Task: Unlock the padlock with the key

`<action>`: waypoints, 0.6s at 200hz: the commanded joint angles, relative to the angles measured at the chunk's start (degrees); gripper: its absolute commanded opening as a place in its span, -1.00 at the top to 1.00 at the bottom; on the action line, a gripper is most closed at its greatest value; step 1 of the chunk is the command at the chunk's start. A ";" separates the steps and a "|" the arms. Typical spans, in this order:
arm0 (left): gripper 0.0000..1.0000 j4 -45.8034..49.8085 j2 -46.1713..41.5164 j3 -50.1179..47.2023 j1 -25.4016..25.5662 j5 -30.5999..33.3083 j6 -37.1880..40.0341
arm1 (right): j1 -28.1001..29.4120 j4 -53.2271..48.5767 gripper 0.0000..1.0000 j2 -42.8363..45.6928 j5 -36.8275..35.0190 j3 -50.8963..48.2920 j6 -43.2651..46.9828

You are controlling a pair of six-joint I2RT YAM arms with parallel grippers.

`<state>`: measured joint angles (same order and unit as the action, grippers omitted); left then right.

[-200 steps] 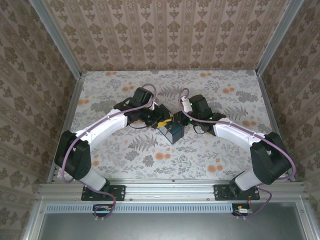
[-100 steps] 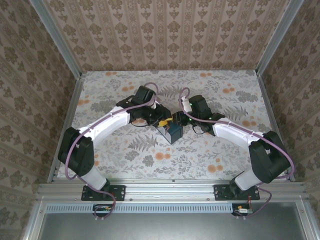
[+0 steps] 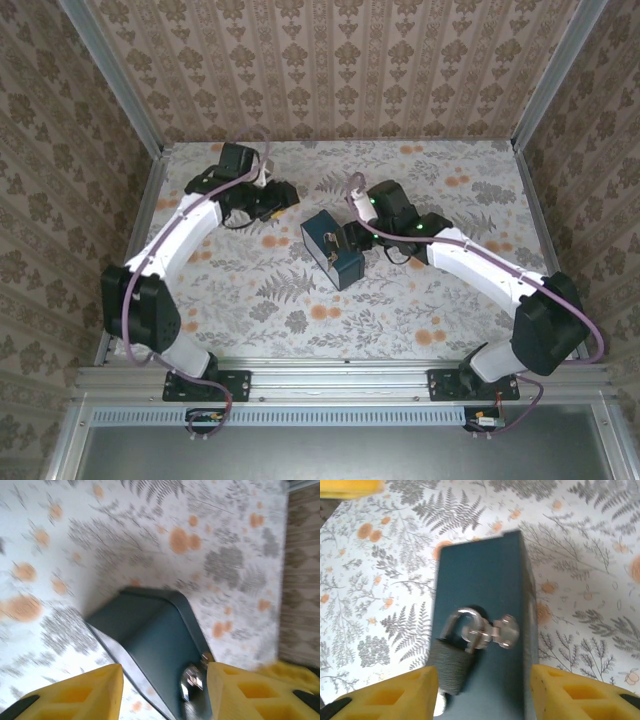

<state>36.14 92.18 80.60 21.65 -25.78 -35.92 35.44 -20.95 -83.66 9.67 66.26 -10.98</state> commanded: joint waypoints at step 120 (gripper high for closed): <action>0.02 -4.49 10.21 0.63 1.73 2.18 15.41 | 12.50 -22.60 -0.08 -14.07 -23.42 18.50 -0.60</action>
<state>32.60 102.17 82.32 22.48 -23.07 -22.20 47.75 -39.75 -95.98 -8.91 82.11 -11.29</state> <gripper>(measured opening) 0.491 0.543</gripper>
